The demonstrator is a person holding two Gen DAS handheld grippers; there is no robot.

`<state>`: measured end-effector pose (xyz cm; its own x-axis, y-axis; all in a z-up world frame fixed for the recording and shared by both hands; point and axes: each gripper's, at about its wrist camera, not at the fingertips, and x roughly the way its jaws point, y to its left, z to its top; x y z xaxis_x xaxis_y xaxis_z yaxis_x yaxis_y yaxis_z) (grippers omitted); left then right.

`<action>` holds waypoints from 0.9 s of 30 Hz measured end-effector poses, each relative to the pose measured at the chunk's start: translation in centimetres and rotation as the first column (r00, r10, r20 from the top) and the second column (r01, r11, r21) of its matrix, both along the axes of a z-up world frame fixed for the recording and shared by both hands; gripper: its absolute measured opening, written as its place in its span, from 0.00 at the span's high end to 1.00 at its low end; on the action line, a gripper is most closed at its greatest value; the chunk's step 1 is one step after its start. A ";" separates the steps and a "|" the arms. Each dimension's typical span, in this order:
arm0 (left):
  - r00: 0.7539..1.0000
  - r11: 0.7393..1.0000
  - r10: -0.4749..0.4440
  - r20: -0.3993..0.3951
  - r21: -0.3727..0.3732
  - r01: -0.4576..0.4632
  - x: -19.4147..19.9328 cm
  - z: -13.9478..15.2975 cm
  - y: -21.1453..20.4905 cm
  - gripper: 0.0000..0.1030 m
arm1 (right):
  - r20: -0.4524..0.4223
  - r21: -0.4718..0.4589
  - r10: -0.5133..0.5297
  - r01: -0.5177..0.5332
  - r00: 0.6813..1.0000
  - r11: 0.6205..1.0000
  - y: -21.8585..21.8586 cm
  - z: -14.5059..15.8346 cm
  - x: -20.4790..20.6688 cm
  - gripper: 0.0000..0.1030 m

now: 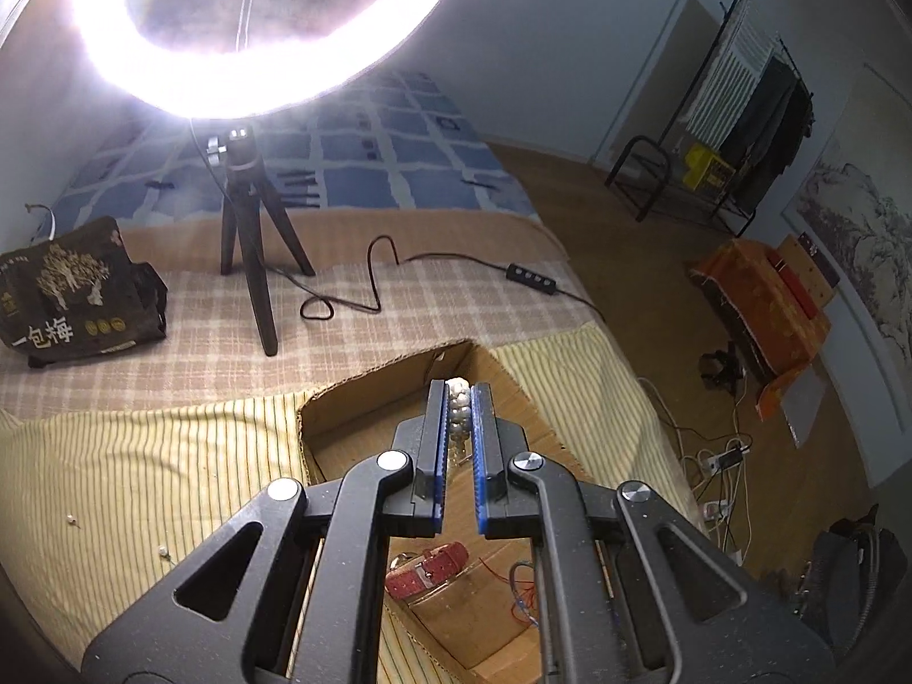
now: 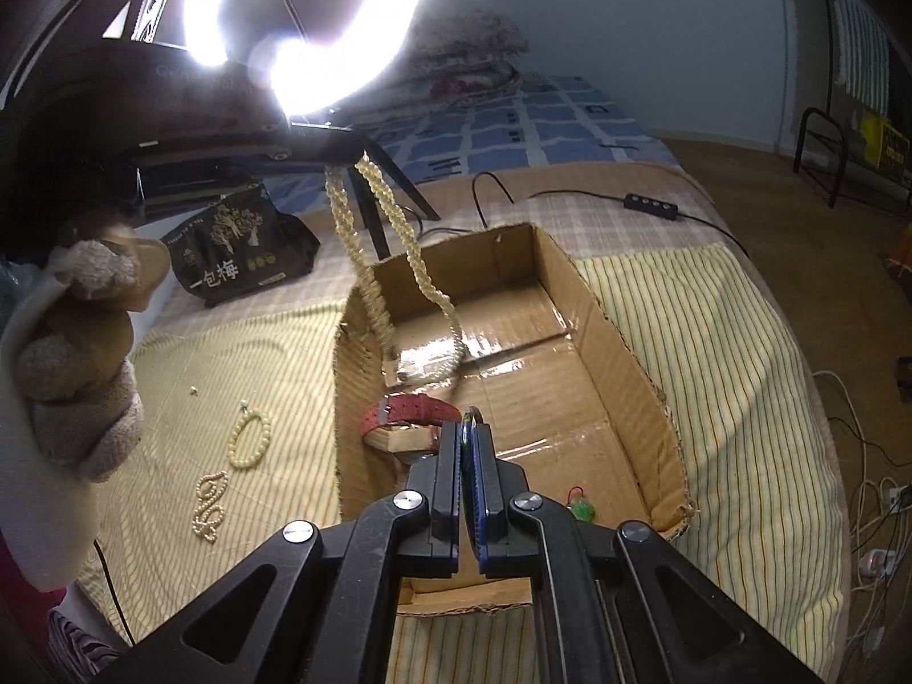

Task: Organize jewelry
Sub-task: 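Open the left tool to drop the necklace in the box while the right tool drops the bangle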

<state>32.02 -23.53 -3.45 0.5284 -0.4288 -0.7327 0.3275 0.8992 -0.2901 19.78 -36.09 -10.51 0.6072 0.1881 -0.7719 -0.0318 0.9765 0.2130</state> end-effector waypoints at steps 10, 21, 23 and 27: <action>1.000 1.000 -0.012 -0.023 0.016 0.012 0.3 -1.0 -0.2 0.95 | -0.014 -0.011 -0.016 0.016 1.000 1.000 -0.3 -0.6 0.1 0.69; 1.000 0.998 -0.018 0.025 0.055 0.016 -1.5 0.5 1.5 0.69 | -0.003 -0.035 -0.069 0.069 0.998 0.997 -0.2 0.3 -0.6 0.18; 0.999 0.999 -0.011 0.031 0.052 0.009 -1.8 0.9 2.1 0.69 | 0.013 -0.041 -0.078 0.078 0.997 0.996 -0.1 0.8 -0.8 0.16; 0.999 0.998 0.012 0.050 0.053 -0.014 -2.7 1.9 4.0 0.69 | 0.032 -0.046 -0.069 0.071 0.997 0.996 0.5 1.6 -1.0 0.15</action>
<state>29.30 -19.55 -1.57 0.5700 -0.3826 -0.7271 0.3286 0.9173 -0.2250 18.81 -35.60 -8.92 0.6407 0.1082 -0.7601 0.0313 0.9855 0.1666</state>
